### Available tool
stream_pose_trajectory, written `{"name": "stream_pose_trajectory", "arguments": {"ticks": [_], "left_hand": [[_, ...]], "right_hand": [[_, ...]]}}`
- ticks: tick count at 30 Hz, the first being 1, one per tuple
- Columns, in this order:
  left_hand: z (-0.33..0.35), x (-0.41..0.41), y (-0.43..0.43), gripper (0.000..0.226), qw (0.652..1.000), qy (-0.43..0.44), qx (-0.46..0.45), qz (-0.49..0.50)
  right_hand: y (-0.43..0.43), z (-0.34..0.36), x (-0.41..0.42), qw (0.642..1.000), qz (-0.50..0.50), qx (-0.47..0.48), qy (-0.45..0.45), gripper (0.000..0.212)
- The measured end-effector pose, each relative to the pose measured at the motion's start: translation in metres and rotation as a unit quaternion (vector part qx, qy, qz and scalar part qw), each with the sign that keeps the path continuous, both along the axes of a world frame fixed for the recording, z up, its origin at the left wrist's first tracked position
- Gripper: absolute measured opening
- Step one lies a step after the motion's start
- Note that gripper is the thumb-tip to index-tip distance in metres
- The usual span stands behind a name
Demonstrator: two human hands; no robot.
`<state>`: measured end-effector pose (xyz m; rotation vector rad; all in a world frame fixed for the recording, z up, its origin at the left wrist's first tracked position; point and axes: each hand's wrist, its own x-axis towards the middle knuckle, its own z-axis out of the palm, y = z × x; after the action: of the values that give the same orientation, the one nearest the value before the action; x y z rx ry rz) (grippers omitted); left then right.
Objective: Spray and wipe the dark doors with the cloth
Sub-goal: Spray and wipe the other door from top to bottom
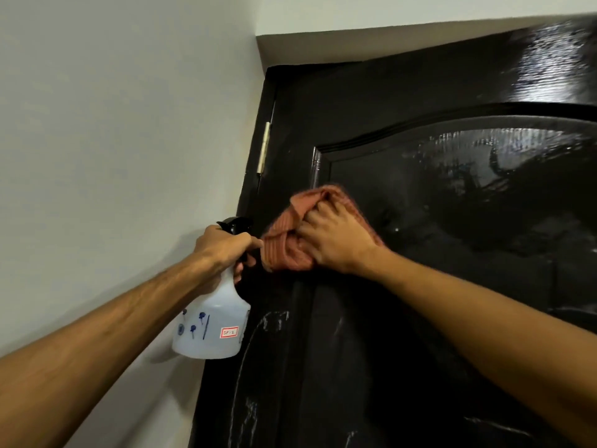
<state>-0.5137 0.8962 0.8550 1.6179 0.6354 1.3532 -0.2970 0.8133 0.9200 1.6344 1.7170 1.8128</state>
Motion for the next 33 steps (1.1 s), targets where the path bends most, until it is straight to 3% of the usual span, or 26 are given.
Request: {"name": "stream_pose_trajectory", "arguments": {"ticks": [2,3,5,7,8,10,14,15,18,19,21,24,26,28,30,31,33], "left_hand": [[0.003,0.006,-0.004,0.016,1.000,-0.003,0.003,-0.011],[0.003,0.011,-0.007,0.016,1.000,-0.003,0.003,-0.016],[0.001,0.018,-0.013,0.016,1.000,0.001,0.006,-0.020],[-0.003,0.026,-0.021,0.017,0.999,0.008,0.008,-0.031],[-0.004,0.029,-0.024,0.018,0.999,0.009,0.009,-0.039],[-0.002,0.034,-0.031,0.016,0.999,0.006,0.012,-0.050],[0.012,0.052,-0.046,0.015,0.997,-0.005,0.025,-0.075],[0.014,0.057,-0.050,0.015,0.997,-0.006,0.027,-0.078],[0.013,0.068,-0.061,0.016,0.996,0.000,0.029,-0.079],[0.012,0.072,-0.066,0.015,0.996,0.003,0.028,-0.085],[0.011,0.080,-0.076,0.016,0.994,0.010,0.030,-0.100],[0.017,0.092,-0.091,0.018,0.992,0.010,0.029,-0.119],[0.023,0.100,-0.100,0.019,0.991,0.010,0.031,-0.131],[0.026,0.109,-0.112,0.020,0.989,0.012,0.034,-0.145],[0.026,0.120,-0.129,0.021,0.985,0.015,0.035,-0.168],[0.028,0.127,-0.140,0.021,0.982,0.015,0.035,-0.183],[0.035,0.140,-0.163,0.022,0.976,0.017,0.038,-0.212]], "right_hand": [[-0.016,0.020,0.002,0.993,-0.037,0.080,0.077,0.061],[-0.018,0.012,0.006,0.993,-0.045,0.083,0.070,0.067],[-0.021,-0.033,0.008,0.999,-0.034,-0.010,0.000,0.067],[-0.037,-0.072,0.010,0.992,0.005,-0.121,-0.035,0.047],[-0.042,-0.069,0.012,0.990,0.034,-0.128,-0.038,0.037],[-0.051,-0.028,0.012,0.996,0.066,-0.058,0.001,0.032],[-0.071,0.040,0.028,0.980,0.025,0.162,0.115,0.048],[-0.070,0.028,0.032,0.984,0.011,0.154,0.095,0.050],[-0.084,-0.038,0.042,0.999,0.000,-0.029,0.017,0.043],[-0.095,-0.040,0.045,0.999,0.000,-0.050,-0.001,0.043],[-0.117,-0.009,0.051,0.998,0.012,0.041,0.047,0.043],[-0.162,0.042,0.068,0.953,-0.026,0.253,0.165,0.037],[-0.172,0.024,0.078,0.961,-0.048,0.236,0.139,0.040],[-0.180,-0.022,0.087,0.991,-0.031,0.108,0.074,0.043],[-0.205,-0.037,0.098,0.998,-0.036,0.014,0.040,0.044],[-0.223,-0.026,0.105,0.998,-0.034,0.038,0.037,0.045],[-0.259,0.014,0.121,0.978,-0.040,0.177,0.102,0.046]]}}
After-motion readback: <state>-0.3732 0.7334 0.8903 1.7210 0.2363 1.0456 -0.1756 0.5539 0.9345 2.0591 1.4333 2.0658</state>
